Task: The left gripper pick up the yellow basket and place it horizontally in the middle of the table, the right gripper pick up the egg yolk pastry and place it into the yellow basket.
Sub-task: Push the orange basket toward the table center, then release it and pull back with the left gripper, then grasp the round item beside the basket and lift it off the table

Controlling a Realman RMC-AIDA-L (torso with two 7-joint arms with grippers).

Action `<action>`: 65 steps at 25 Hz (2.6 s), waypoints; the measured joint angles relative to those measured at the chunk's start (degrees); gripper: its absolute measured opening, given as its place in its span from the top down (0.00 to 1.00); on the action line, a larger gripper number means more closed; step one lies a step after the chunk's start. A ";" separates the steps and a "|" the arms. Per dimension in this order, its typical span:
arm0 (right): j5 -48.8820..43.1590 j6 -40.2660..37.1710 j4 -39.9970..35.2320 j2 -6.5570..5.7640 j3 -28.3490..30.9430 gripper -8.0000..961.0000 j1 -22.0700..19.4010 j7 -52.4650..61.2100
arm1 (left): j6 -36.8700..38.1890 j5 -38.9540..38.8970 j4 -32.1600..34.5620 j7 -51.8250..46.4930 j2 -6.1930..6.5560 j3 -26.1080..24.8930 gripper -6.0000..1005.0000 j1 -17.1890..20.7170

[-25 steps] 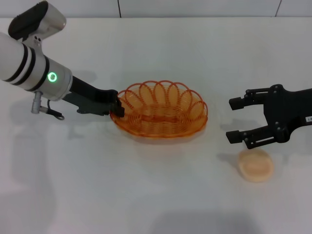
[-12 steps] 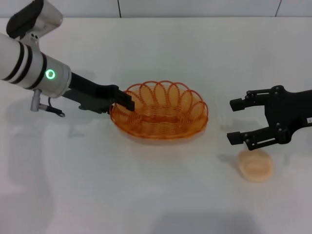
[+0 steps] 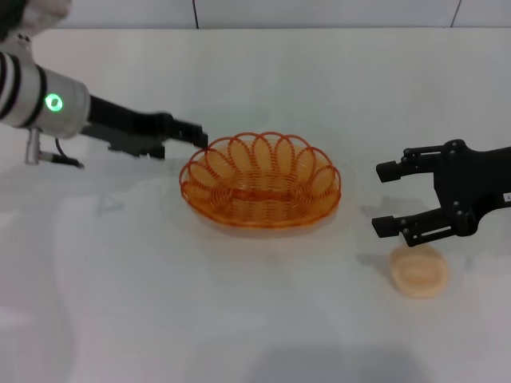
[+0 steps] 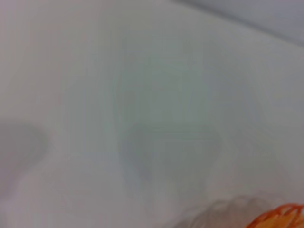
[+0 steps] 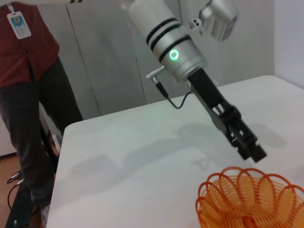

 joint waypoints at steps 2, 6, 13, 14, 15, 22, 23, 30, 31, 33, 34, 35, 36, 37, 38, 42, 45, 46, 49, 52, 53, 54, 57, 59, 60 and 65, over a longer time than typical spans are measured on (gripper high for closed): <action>0.00 -0.05 0.00 0.00 0.26 0.14 0.12 0.04 | 0.08 -2.45 1.98 1.07 0.34 -0.04 0.17 1.12; 0.00 -0.15 0.00 0.08 0.97 0.14 0.24 0.07 | 0.89 -6.82 5.71 2.28 1.21 -0.05 0.11 3.12; -0.04 0.26 0.07 0.16 1.31 0.15 0.33 0.70 | 8.83 -11.27 12.98 11.41 1.96 0.01 0.12 6.13; -0.04 0.26 0.07 0.16 1.31 0.15 0.33 0.70 | 10.82 -12.76 14.16 14.11 1.91 0.01 0.12 6.82; -0.25 0.35 0.04 0.21 1.26 0.15 0.37 0.75 | 12.09 -13.87 14.97 15.87 1.88 0.01 0.12 7.24; -0.27 0.67 0.44 0.37 0.66 0.16 0.43 0.78 | 23.48 -17.29 18.18 24.36 2.74 0.01 0.12 9.15; -0.22 0.95 0.53 0.41 0.52 0.16 0.47 0.78 | 25.27 -17.10 18.33 25.22 2.98 0.08 0.12 9.21; -0.07 5.24 0.49 0.52 -3.50 0.17 0.47 3.05 | 33.86 -11.15 20.53 30.51 3.79 1.94 0.12 10.40; -0.15 5.73 -0.05 0.53 -4.22 0.17 0.48 4.34 | 34.25 -10.66 20.54 30.84 3.83 2.47 0.12 10.49; -0.31 5.82 -0.39 0.52 -4.36 0.17 0.48 4.99 | 34.87 -9.62 20.64 31.67 3.85 5.18 0.12 11.10; -0.47 5.88 -0.79 0.52 -4.45 0.17 0.48 5.60 | 34.93 -9.38 20.77 31.90 3.85 6.25 0.12 11.40; -0.62 5.90 -1.27 0.50 -4.50 0.17 0.44 6.10 | 34.93 -9.29 20.98 32.07 3.84 7.02 0.12 11.69; -0.96 5.87 -1.91 0.45 -4.53 0.17 0.31 6.77 | 34.91 -9.22 21.15 32.33 3.77 7.63 0.12 12.01; -1.55 5.71 -2.74 0.37 -4.55 0.17 0.15 7.73 | 34.87 -9.22 21.29 32.51 3.70 7.71 0.12 12.20; -2.24 5.60 -3.46 0.32 -4.55 0.17 0.01 8.59 | 34.84 -9.27 21.32 32.69 3.59 7.68 0.12 12.27; -8.70 4.39 -7.94 0.31 -4.57 0.18 -1.00 13.64 | 34.54 -9.53 21.32 32.78 3.29 7.52 0.12 12.35; -11.90 2.43 -9.66 0.38 -4.59 0.18 -1.40 15.88 | 34.47 -9.49 21.34 32.57 2.75 7.51 0.12 12.29; -12.42 1.94 -9.77 0.39 -4.61 0.18 -1.44 16.14 | 34.47 -9.46 21.34 32.52 2.65 7.50 0.12 12.25; -14.70 1.41 -9.67 0.39 -4.67 0.20 -1.46 16.95 | 34.40 -9.52 21.11 32.45 2.41 7.48 0.12 12.05; -15.52 1.97 -8.50 0.45 -4.84 0.20 -1.48 17.05 | 34.28 -9.56 20.97 32.45 2.15 7.48 0.12 11.95; -15.56 2.29 -8.06 0.45 -4.94 0.20 -1.48 16.99 | 34.26 -9.56 20.97 32.44 2.05 7.48 0.12 11.92; -15.63 2.80 -7.46 0.45 -5.17 0.20 -1.49 16.89 | 34.21 -9.57 20.97 32.44 1.98 7.48 0.12 11.88; -16.24 4.71 -5.77 0.44 -5.94 0.20 -1.56 16.70 | 34.09 -9.58 20.97 32.39 1.87 7.50 0.12 11.79; -16.61 5.43 -4.96 0.43 -6.13 0.20 -1.59 16.69 | 34.07 -9.58 20.97 32.27 1.85 7.55 0.12 11.79; -16.68 5.56 -4.68 0.43 -6.14 0.20 -1.59 16.68 | 34.07 -9.58 20.97 32.24 1.85 7.57 0.12 11.78; -17.16 6.87 -3.71 0.43 -7.00 0.20 -1.87 16.68 | 34.02 -9.58 20.97 32.20 1.85 7.52 0.12 11.83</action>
